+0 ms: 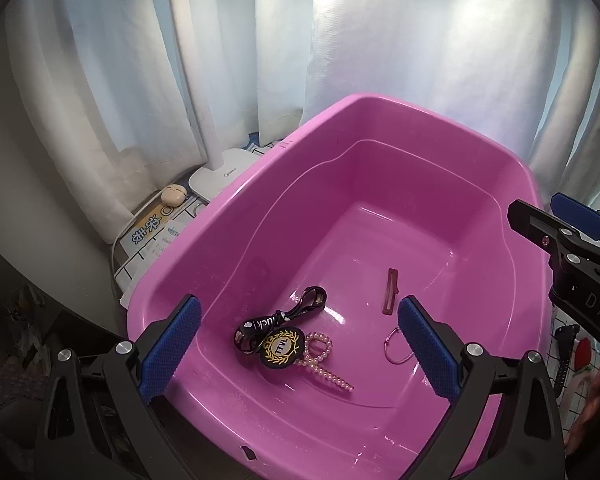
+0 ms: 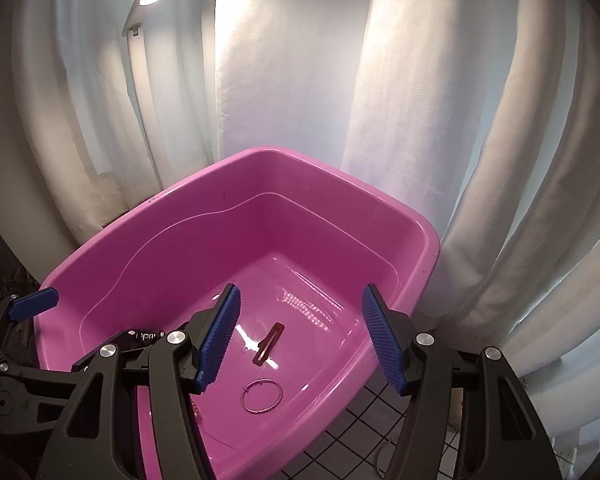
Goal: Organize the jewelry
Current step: 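Withdraw both open tools from the pink bin back over the table, then move the left tool to the silver hoop while the right tool approaches the pink headband, then grasp the silver hoop with the left tool while the right tool grasps the pink headband, then carry the hoop and headband into the pink bin and open both tools, then withdraw both open tools from the pink bin back over the table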
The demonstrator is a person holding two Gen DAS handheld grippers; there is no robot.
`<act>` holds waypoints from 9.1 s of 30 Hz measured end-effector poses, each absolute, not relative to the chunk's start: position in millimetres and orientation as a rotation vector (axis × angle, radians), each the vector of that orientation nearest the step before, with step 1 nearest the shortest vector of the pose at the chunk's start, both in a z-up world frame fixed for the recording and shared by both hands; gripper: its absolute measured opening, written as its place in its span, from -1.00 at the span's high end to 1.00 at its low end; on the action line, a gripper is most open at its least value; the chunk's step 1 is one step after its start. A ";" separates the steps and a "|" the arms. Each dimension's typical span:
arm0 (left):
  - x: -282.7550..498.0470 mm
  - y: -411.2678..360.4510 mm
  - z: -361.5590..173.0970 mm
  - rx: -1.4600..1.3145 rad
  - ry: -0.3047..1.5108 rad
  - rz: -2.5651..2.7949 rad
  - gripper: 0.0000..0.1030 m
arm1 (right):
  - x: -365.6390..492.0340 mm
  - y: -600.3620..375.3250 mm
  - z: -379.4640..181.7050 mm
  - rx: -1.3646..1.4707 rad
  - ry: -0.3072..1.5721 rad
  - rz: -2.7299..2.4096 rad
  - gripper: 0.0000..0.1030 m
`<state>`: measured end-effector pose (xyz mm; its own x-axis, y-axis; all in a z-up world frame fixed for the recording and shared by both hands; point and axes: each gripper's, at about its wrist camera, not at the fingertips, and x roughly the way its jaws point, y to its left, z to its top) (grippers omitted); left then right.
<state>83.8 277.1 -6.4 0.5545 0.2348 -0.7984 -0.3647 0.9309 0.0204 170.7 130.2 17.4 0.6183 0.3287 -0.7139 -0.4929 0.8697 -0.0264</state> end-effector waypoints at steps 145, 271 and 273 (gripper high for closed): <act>120.5 -27.5 -168.8 0.073 1.077 -0.187 -0.36 | 41.8 -304.5 -169.8 0.138 0.959 -0.182 0.77; 91.1 179.9 54.9 -0.199 0.744 0.058 -0.88 | 101.5 -75.7 39.4 -0.028 0.625 0.288 -0.36; 91.6 158.7 58.3 -0.190 0.738 0.005 -0.88 | 89.3 -105.9 32.6 -0.002 0.637 0.218 -0.36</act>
